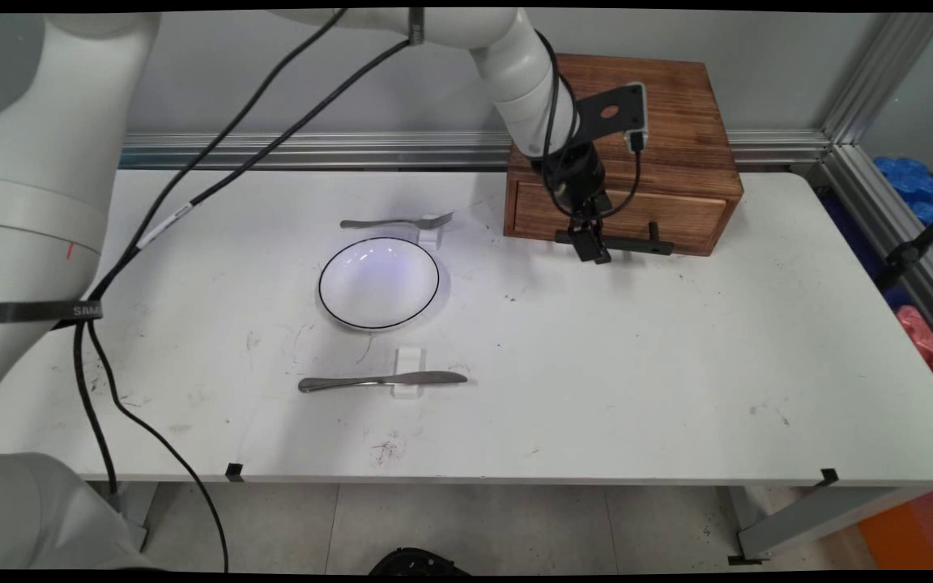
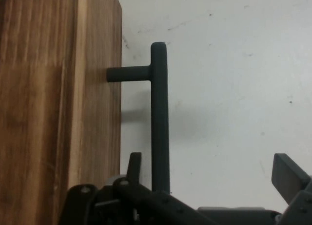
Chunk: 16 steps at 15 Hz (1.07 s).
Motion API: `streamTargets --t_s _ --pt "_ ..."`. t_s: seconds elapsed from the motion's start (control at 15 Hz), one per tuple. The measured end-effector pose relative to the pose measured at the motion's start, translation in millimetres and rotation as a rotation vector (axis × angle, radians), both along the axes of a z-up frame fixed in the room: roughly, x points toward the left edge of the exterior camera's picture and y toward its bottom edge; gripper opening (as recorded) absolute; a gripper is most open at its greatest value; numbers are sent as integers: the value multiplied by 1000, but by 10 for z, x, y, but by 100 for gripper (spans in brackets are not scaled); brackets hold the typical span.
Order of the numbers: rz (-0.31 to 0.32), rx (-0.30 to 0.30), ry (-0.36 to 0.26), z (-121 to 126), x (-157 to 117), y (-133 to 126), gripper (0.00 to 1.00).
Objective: Open the drawer
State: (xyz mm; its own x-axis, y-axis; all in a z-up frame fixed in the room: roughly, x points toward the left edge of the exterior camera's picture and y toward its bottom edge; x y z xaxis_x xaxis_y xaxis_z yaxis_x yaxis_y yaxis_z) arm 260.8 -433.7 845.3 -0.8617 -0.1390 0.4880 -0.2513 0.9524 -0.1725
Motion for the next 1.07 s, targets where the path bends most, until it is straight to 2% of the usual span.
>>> streamTargets --t_s 1.07 --pt "-6 8 -61 -388 -282 -133 100"
